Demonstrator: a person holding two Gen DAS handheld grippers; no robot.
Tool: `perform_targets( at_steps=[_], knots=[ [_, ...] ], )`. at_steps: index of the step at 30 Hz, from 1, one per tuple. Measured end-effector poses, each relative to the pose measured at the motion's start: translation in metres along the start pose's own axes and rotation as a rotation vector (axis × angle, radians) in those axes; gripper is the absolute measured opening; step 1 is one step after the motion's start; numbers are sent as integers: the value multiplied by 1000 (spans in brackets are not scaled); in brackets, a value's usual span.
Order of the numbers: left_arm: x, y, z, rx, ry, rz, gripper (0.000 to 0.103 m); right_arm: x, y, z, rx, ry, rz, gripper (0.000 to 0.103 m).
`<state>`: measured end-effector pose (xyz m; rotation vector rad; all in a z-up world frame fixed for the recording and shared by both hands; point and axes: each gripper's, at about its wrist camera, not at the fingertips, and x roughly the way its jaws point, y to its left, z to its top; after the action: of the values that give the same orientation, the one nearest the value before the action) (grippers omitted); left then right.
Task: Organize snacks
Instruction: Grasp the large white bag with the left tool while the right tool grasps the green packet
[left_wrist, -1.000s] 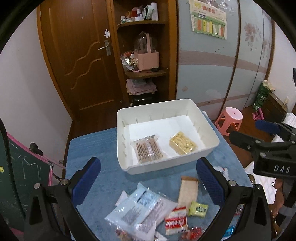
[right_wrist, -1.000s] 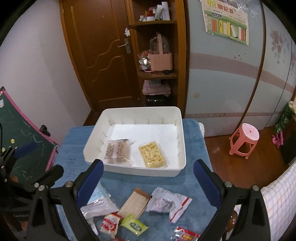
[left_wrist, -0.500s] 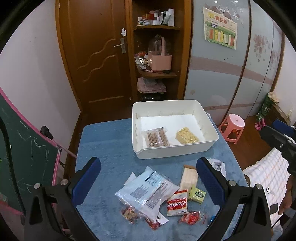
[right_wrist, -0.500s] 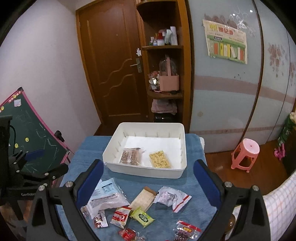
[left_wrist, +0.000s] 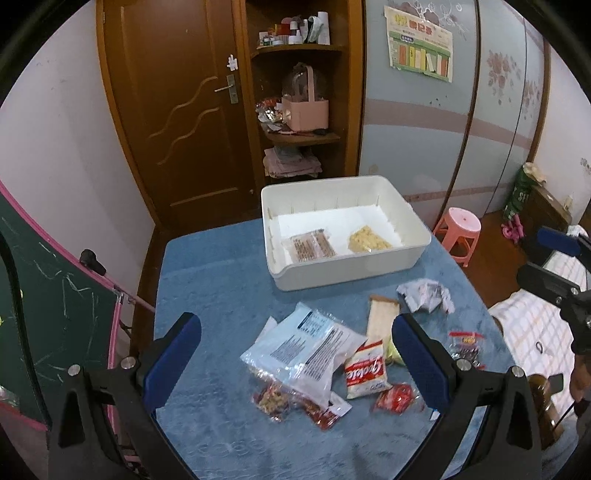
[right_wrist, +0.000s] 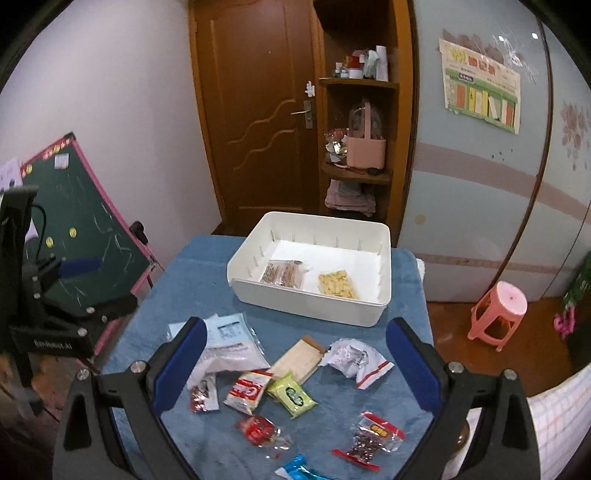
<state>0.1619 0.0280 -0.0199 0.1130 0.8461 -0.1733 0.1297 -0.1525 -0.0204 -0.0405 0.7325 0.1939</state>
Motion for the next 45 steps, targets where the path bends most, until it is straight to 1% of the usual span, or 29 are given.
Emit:
perform_targets(
  at_steps=[3, 5, 6, 7, 8, 10, 11, 14, 17, 20, 24, 29, 33, 35, 38, 41, 42, 44, 45],
  knots=[
    [10, 5, -9, -6, 33, -22, 103, 6, -4, -9, 9, 10, -13, 98],
    [18, 6, -15, 9, 54, -55, 103, 8, -10, -15, 32, -1, 12, 98],
    [23, 7, -19, 19, 59, -56, 103, 10, -12, -18, 41, 2, 18, 98],
    [28, 6, -23, 30, 63, -52, 103, 13, -15, -20, 50, 8, 18, 98],
    [33, 6, -26, 42, 69, -55, 103, 16, -17, -23, 58, 14, 20, 94],
    [44, 5, -33, 61, 89, -68, 103, 25, -21, -30, 60, 32, 34, 88],
    [50, 4, -36, 71, 104, -85, 103, 30, -21, -33, 58, 44, 37, 86],
    [69, 1, -45, 108, 160, -116, 103, 47, -21, -45, 33, 78, 27, 86],
    [90, -4, -57, 142, 218, -108, 103, 65, -20, -57, 19, 120, 33, 86],
    [110, -10, -70, 177, 267, -119, 103, 84, -21, -70, 8, 173, 47, 85],
    [130, -21, -82, 248, 298, -79, 103, 110, -19, -86, -28, 239, 52, 85],
    [151, -35, -87, 315, 324, -44, 103, 132, -19, -99, -43, 288, 63, 85],
    [169, -39, -85, 312, 360, -34, 103, 150, -18, -109, -68, 332, 63, 85],
    [179, -41, -87, 313, 376, -18, 103, 158, -18, -114, -78, 349, 66, 85],
    [190, -44, -86, 332, 373, 16, 103, 168, -18, -120, -84, 372, 69, 85],
    [198, -42, -84, 324, 380, 22, 103, 177, -18, -126, -83, 396, 83, 85],
    [201, -41, -83, 319, 382, 27, 103, 179, -18, -127, -86, 401, 84, 84],
    [205, -39, -83, 316, 386, 36, 103, 183, -16, -129, -95, 408, 90, 78],
    [208, -38, -81, 316, 387, 40, 103, 185, -14, -130, -101, 413, 94, 77]
  ],
)
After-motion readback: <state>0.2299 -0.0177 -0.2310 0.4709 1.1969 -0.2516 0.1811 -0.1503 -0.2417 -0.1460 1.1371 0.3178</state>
